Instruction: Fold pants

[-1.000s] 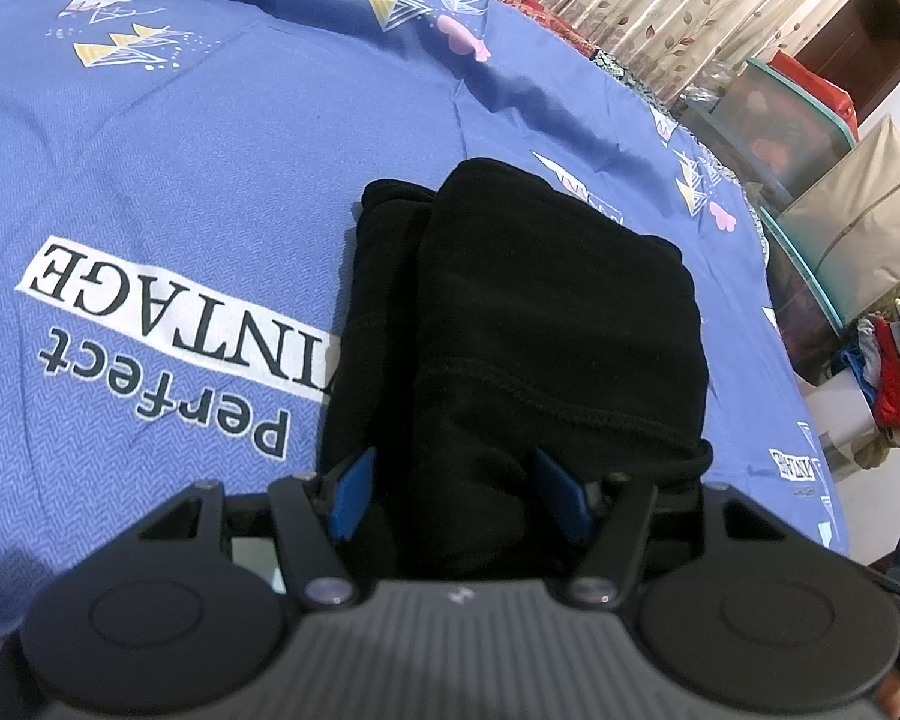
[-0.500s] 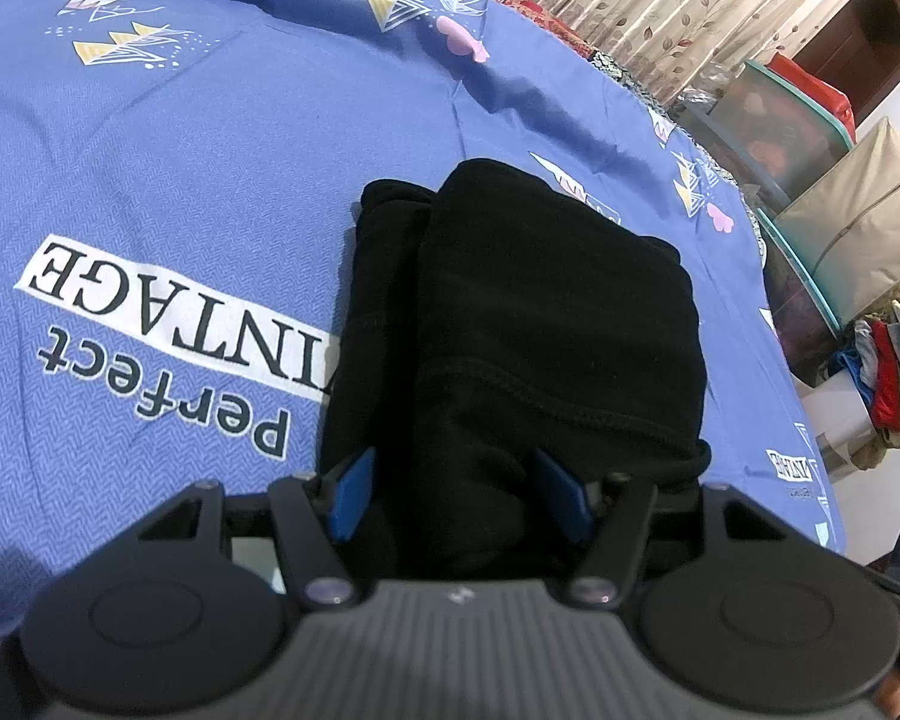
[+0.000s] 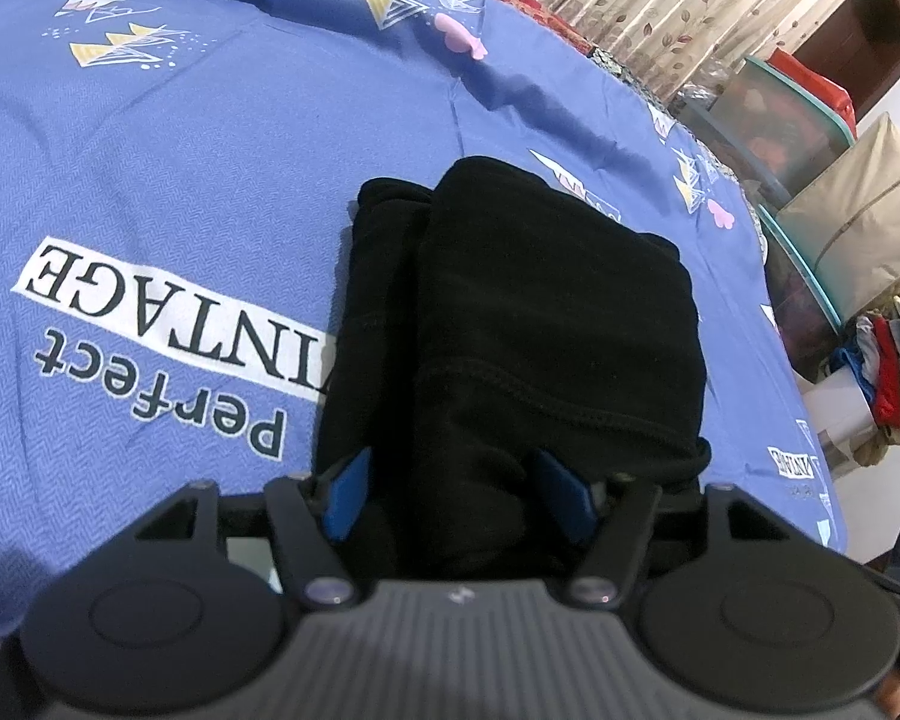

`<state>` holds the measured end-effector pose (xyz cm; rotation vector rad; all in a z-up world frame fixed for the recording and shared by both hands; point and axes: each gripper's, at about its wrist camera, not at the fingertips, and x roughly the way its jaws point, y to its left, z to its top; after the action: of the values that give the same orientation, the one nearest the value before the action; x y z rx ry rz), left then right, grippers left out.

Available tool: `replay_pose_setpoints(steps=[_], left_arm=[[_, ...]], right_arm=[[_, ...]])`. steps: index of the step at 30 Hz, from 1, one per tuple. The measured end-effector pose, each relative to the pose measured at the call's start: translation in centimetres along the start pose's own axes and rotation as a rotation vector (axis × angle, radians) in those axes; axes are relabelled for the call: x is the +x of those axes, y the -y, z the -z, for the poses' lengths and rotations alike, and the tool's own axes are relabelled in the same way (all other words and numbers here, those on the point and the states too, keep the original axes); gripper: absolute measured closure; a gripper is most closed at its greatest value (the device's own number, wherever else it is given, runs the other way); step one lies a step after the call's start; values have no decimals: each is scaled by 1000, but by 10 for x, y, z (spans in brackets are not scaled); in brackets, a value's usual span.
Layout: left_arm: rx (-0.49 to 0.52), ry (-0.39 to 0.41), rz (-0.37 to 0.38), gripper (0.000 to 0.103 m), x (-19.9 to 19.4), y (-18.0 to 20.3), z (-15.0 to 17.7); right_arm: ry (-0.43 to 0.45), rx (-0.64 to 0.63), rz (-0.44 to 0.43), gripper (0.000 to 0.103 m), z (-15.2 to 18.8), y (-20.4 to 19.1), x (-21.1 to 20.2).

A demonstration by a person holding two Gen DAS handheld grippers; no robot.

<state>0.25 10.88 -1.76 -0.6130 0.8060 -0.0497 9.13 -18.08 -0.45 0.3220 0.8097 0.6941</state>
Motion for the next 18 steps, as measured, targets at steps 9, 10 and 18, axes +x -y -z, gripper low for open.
replay_pose_setpoints(steps=[9, 10, 18], left_arm=[[33, -9, -8, 30, 2, 7, 0], [32, -10, -7, 30, 2, 7, 0], [51, -12, -11, 23, 5, 12, 0]], right_arm=[[-1, 5, -14, 69, 0, 4, -1], [-1, 6, -16, 69, -1, 4, 0], [0, 9, -27, 69, -2, 7, -1]])
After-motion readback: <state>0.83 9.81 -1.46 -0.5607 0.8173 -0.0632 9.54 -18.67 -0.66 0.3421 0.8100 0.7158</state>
